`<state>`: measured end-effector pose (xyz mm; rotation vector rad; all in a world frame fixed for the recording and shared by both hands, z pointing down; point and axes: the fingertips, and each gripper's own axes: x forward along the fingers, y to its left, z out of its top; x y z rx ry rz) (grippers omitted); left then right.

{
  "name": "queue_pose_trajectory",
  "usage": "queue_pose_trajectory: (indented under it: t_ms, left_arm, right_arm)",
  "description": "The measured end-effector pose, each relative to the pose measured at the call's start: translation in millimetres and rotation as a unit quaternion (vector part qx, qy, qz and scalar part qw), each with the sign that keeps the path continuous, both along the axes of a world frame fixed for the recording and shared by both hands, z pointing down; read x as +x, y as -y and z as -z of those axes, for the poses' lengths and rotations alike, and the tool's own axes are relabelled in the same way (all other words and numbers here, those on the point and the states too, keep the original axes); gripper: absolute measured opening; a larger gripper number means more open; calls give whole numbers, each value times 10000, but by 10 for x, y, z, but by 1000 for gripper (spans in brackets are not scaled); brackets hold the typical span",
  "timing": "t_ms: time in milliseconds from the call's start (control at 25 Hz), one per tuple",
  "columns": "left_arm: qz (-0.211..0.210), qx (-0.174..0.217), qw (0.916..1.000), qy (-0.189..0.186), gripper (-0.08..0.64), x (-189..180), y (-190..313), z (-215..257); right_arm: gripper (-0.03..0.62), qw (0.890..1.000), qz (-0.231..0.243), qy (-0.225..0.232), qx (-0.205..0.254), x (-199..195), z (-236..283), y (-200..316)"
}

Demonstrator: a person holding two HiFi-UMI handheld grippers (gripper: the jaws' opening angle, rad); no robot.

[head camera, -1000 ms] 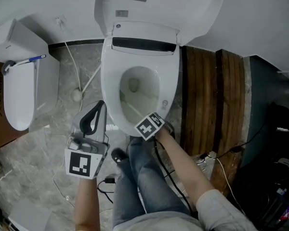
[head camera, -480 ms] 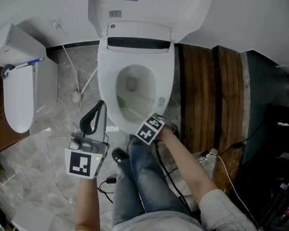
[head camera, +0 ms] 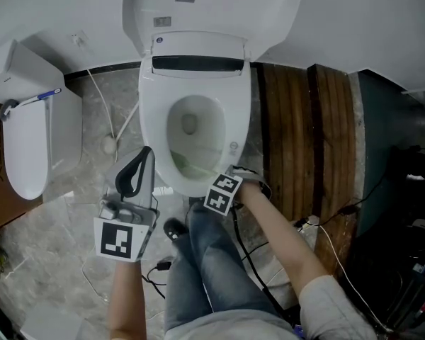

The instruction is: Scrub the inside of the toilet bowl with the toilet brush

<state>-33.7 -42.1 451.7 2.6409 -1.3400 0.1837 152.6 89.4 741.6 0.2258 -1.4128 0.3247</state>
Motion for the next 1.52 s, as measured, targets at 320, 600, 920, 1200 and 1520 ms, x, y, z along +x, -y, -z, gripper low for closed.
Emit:
queue_pose_trajectory:
  t_ms: [320, 600, 920, 1200, 1520]
  left_arm:
    - [-40, -15, 10000, 5, -11, 5, -8, 3]
    - [-27, -4, 10000, -16, -11, -23, -9, 10]
    - [-6, -7, 10000, 3, -11, -106, -16, 7]
    - [28, -25, 10000, 6, -11, -131, 1, 2]
    - [60, -27, 10000, 12, -11, -156, 13, -6]
  right_arm:
    - [38, 9922, 1062, -654, 43, 297, 71, 93]
    - [38, 9767, 1862, -1045, 198, 385, 164, 259]
    - [35, 9536, 2483, -1685, 233, 646, 195, 284]
    - [34, 9322, 2825, -2235, 351, 847, 249, 415]
    - [33, 9119, 2871, -2860, 644, 926, 325, 679]
